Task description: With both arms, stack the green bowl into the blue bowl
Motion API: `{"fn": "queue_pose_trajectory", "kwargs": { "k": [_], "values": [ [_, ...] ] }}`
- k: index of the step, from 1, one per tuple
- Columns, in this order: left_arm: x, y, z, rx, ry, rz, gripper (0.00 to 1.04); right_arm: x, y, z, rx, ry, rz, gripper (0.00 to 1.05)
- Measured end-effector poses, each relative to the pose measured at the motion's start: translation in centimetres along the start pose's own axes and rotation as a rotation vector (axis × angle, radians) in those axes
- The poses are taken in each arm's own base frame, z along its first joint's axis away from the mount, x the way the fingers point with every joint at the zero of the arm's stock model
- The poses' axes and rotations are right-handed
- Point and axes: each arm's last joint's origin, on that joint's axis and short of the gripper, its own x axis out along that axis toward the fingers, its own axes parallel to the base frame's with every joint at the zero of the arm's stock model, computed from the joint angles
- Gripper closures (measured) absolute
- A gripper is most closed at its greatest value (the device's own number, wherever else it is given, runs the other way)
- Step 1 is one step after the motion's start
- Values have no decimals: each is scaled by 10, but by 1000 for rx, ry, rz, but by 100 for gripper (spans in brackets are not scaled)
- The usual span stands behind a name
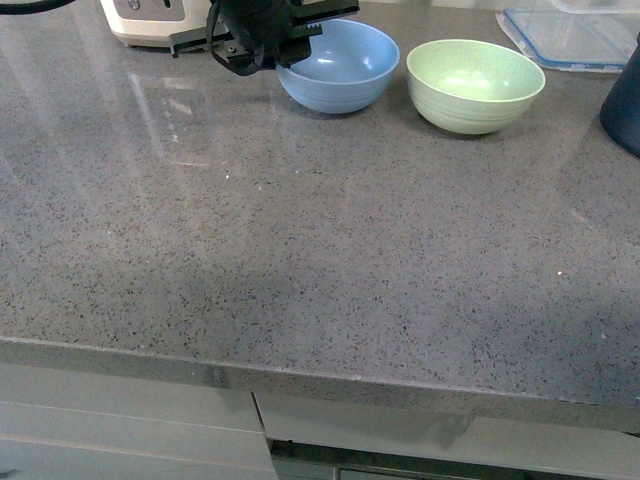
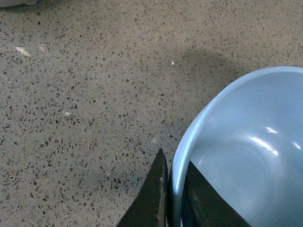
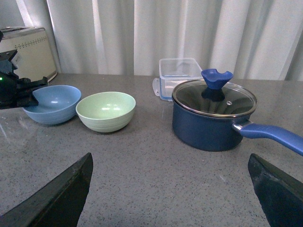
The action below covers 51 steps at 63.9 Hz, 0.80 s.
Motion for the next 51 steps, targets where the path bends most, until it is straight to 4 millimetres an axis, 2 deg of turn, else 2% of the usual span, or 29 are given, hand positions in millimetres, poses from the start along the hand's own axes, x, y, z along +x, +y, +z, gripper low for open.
{"fn": "queue_pose_trajectory", "kwargs": {
  "k": [23, 43, 51],
  "values": [
    [1, 1, -2, -6, 6, 4, 100, 0, 0, 0, 0, 0, 0, 10],
    [-4, 4, -5, -3, -26, 15, 51, 0, 0, 0, 0, 0, 0, 10],
    [-31, 8, 5, 19, -98, 4, 23, 0, 0, 0, 0, 0, 0, 10]
  ]
}}
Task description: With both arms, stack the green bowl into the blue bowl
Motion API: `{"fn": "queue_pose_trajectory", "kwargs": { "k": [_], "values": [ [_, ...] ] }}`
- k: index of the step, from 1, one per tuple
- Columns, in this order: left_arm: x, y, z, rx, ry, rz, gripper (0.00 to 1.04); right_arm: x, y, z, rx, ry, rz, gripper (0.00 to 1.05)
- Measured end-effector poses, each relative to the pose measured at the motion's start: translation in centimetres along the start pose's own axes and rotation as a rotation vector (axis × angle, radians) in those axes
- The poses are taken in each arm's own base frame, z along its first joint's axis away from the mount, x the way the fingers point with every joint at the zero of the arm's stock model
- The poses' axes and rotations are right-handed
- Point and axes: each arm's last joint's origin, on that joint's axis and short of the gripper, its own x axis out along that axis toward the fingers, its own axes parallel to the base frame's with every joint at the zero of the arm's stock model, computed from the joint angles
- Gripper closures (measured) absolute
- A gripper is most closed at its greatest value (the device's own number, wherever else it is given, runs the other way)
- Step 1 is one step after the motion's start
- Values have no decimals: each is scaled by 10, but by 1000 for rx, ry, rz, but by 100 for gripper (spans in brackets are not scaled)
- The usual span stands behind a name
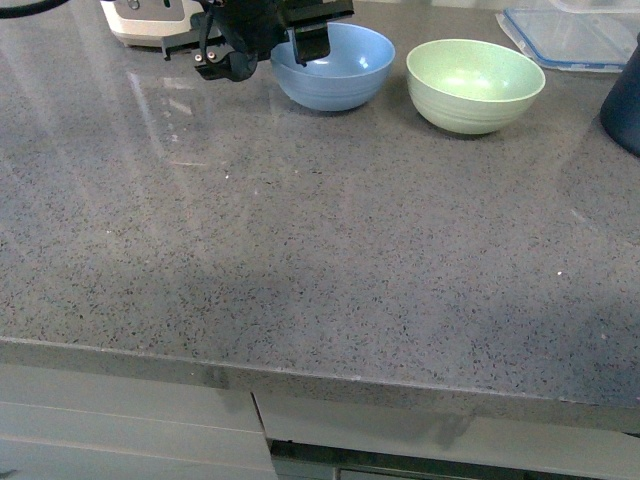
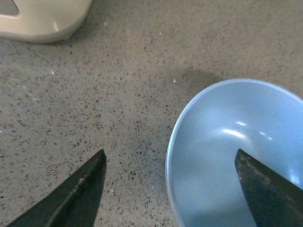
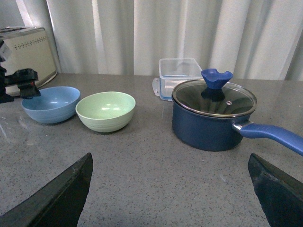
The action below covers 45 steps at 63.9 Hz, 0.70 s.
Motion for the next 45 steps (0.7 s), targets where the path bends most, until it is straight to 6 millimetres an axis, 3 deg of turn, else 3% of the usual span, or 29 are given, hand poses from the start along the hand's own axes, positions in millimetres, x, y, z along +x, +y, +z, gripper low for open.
{"fn": "queue_pose_trajectory", "kwargs": {
  "k": [8, 20, 31, 45],
  "values": [
    [-24, 6, 10, -12, -45, -3, 5, 0, 0, 0, 0, 0, 0, 10],
    [-65, 25, 6, -28, -80, 7, 7, 0, 0, 0, 0, 0, 0, 10],
    [-115, 45, -18, 20, -113, 48, 7, 0, 0, 0, 0, 0, 0, 10],
    [-179, 73, -70, 28, -49, 112, 7, 0, 0, 0, 0, 0, 0, 10]
  ]
}}
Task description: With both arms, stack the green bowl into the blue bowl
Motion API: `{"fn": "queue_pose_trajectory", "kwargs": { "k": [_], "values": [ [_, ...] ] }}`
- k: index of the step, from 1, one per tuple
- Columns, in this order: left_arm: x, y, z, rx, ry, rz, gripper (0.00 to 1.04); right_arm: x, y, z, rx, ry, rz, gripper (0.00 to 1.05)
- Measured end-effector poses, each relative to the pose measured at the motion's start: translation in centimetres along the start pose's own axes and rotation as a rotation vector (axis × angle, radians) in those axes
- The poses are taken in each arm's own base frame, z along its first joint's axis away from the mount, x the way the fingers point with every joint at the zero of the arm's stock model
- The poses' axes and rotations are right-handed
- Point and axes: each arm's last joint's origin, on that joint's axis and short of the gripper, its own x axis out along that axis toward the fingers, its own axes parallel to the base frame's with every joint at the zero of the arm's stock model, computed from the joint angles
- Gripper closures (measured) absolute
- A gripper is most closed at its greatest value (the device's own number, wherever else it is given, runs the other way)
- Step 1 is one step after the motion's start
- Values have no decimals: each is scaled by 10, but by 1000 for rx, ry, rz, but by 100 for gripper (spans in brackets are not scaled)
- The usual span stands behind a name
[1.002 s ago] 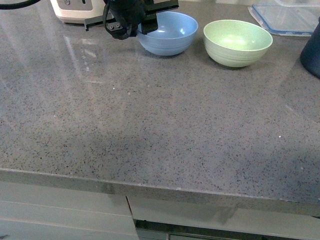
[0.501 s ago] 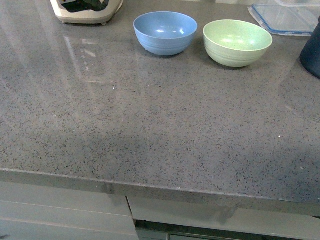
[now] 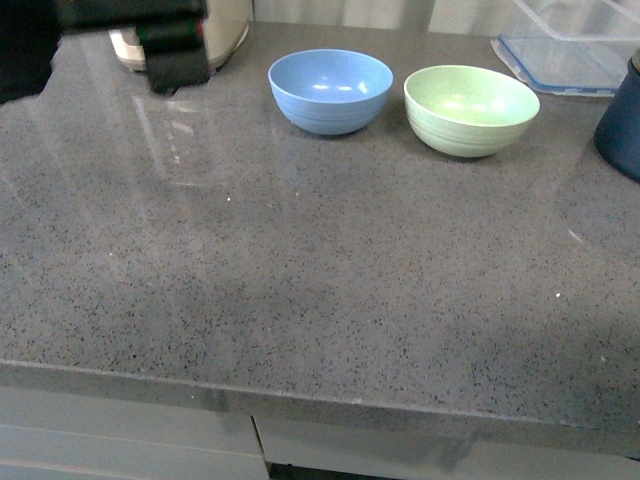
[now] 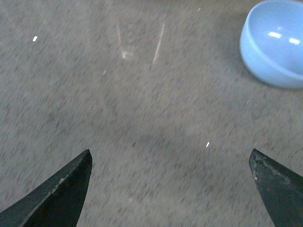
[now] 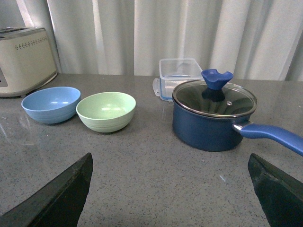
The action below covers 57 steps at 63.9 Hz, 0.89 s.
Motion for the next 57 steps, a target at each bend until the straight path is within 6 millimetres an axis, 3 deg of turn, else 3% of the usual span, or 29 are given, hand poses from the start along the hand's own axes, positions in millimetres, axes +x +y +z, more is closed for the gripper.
{"fn": "queue_pose_trajectory", "kwargs": {
  "k": [10, 28, 43, 50, 54, 57],
  "values": [
    [-39, 25, -43, -15, 53, 83, 7, 0, 0, 0, 0, 0, 0, 10],
    [-91, 66, -118, -36, 156, 243, 7, 0, 0, 0, 0, 0, 0, 10],
    [-94, 67, -120, -75, 147, 242, 7, 0, 0, 0, 0, 0, 0, 10],
    [-82, 78, -145, -35, -52, -68, 27, 0, 0, 0, 0, 0, 0, 10],
    [-95, 79, -114, -15, -411, -193, 41, 0, 0, 0, 0, 4, -1, 10],
    [-105, 84, -101, 2, -539, -201, 50, 0, 0, 0, 0, 0, 2, 10]
  ]
}}
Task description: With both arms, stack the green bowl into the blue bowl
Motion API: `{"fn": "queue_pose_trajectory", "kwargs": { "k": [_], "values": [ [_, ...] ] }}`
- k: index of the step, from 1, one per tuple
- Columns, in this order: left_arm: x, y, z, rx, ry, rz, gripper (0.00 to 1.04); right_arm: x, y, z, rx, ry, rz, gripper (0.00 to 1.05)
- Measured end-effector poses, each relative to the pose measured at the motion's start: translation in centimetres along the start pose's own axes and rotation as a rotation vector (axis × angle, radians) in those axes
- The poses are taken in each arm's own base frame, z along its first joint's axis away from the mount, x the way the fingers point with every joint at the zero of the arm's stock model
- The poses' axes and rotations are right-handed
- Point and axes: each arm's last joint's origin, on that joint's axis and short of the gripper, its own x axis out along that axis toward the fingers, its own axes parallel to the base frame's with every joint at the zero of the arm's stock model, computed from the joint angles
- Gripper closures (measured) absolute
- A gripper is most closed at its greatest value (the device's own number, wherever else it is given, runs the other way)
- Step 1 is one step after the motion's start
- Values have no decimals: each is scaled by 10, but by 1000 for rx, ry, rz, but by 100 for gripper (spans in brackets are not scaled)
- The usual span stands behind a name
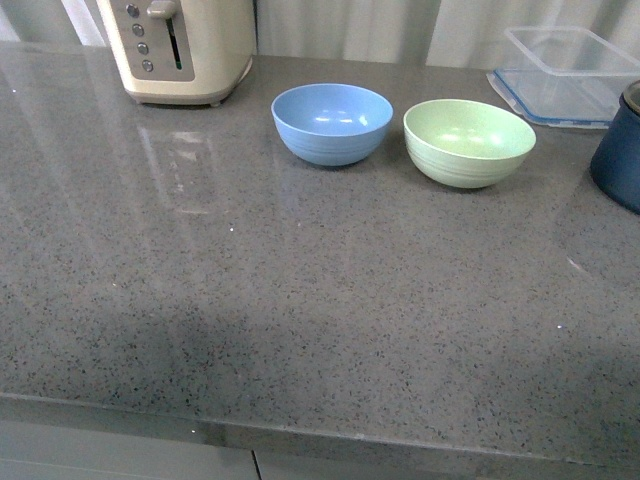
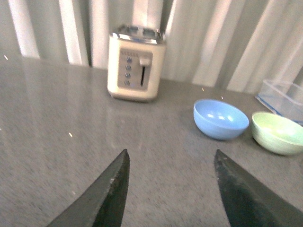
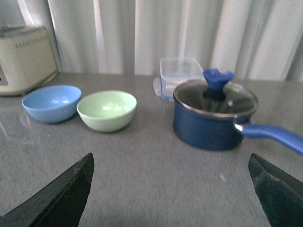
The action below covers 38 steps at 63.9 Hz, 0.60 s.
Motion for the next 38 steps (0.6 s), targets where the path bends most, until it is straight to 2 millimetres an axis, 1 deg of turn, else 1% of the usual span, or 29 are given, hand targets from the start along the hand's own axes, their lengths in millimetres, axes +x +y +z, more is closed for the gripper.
{"fn": "queue_pose_trajectory", "kwargs": {
  "k": [1, 2, 5, 15, 17, 18, 27, 31, 38],
  "values": [
    [-1, 2, 3, 17, -14, 3, 54, 0, 0, 0, 0, 0, -1, 10],
    [-2, 3, 4, 25, -14, 4, 55, 0, 0, 0, 0, 0, -3, 10],
    [-6, 8, 3, 75, 11, 8, 66, 0, 0, 0, 0, 0, -2, 10],
    [-11, 16, 5, 113, 13, 7, 93, 0, 0, 0, 0, 0, -2, 10],
    [-13, 18, 7, 115, 6, 9, 100, 0, 0, 0, 0, 0, -2, 10],
    [-13, 18, 7, 115, 4, 11, 102, 0, 0, 0, 0, 0, -2, 10],
    [-17, 23, 7, 125, 6, 12, 101, 0, 0, 0, 0, 0, -2, 10],
    [-19, 28, 8, 128, 9, -19, 101, 0, 0, 0, 0, 0, -2, 10],
    [-21, 35, 9, 130, 1, 24, 101, 0, 0, 0, 0, 0, -2, 10]
  ]
}}
